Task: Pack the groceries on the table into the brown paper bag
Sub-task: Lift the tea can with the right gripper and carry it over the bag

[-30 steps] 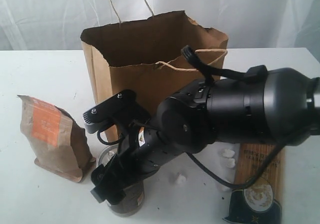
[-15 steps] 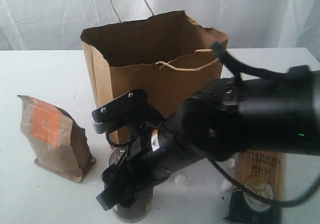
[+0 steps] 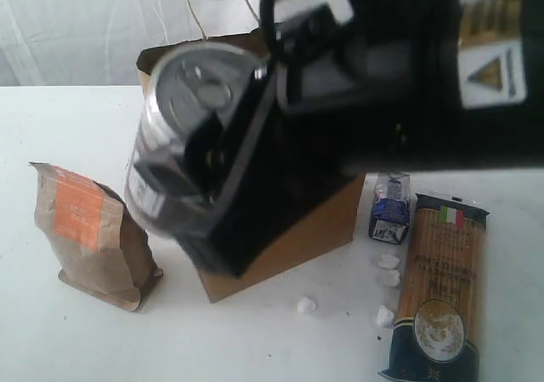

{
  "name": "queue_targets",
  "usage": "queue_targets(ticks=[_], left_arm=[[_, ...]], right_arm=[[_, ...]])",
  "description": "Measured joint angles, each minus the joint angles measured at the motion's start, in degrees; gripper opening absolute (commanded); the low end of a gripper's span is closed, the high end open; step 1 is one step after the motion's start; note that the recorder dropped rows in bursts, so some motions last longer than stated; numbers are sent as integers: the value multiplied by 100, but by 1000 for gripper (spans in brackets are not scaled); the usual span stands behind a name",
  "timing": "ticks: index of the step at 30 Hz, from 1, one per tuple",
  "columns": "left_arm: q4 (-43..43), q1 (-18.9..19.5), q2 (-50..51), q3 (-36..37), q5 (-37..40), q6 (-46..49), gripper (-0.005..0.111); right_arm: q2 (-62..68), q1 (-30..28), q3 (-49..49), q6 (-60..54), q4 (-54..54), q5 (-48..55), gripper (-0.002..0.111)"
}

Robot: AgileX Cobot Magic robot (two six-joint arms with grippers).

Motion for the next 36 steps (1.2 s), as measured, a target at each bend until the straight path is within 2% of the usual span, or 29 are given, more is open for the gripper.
queue_targets(ticks=[6,10,15,17,23,36], left_arm=[[0,0,0,0,0,0,28],[0,0,0,0,0,0,28],[0,0,0,0,0,0,28],[0,0,0,0,0,0,28],[0,0,0,0,0,0,28],[0,0,0,0,0,0,28]], right_arm=[[176,-63,-1068,0,-1314,88,0],[670,-576,-1658,0,-1737,459,0],[1375,-1282,-1882,101,-1775,621,0],[1669,-1389,-1886,253,-1768,885,0],[2265,-1413,-1886,386,-1592,1102,0],[3193,-1413,-1958,406,-1457,175,0]])
